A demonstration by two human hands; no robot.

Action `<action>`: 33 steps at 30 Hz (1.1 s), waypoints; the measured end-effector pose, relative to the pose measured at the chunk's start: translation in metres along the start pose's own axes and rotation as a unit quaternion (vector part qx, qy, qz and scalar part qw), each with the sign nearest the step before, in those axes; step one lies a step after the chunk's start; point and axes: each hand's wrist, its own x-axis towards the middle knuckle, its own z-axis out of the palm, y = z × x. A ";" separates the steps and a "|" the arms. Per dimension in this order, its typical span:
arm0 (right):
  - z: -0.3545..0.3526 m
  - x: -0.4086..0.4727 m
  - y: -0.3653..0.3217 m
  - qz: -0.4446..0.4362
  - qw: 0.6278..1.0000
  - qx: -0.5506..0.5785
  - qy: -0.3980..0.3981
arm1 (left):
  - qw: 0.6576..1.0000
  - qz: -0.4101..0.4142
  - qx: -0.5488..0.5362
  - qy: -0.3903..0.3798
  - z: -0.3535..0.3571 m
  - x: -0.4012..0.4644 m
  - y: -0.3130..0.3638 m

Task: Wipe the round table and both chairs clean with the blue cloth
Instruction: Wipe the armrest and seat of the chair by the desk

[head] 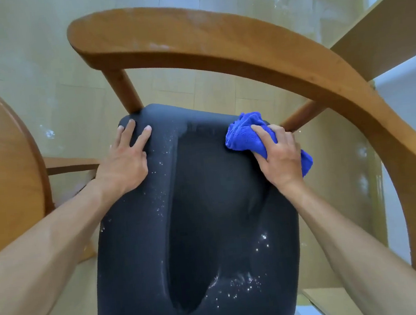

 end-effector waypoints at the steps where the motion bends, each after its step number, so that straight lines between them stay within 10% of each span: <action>1: -0.001 -0.012 -0.002 0.048 0.999 0.018 0.002 | 1.000 0.004 -0.006 -0.003 0.000 0.003 -0.002; 5: -0.015 -0.108 -0.028 0.067 0.997 0.033 -0.032 | 1.000 0.005 -0.004 0.004 0.002 0.004 -0.001; 11: -0.031 -0.256 -0.072 -0.297 0.919 0.053 -0.254 | 0.999 -0.018 -0.014 -0.028 -0.007 0.003 0.003; 16: -0.032 -0.190 -0.035 -0.408 0.889 0.007 -0.206 | 0.999 -0.014 -0.017 -0.028 -0.010 0.001 0.004; 21: -0.027 -0.050 -0.006 -0.106 0.992 -0.027 -0.065 | 0.999 -0.012 -0.015 -0.025 -0.012 -0.001 0.005; 25: 0.000 0.041 -0.042 0.238 0.971 -0.001 -0.038 | 0.999 -0.006 -0.029 -0.038 -0.018 0.003 -0.001; 33: 0.032 0.016 -0.180 0.065 0.994 -0.046 -0.071 | 0.995 0.005 -0.095 -0.033 -0.022 0.007 -0.012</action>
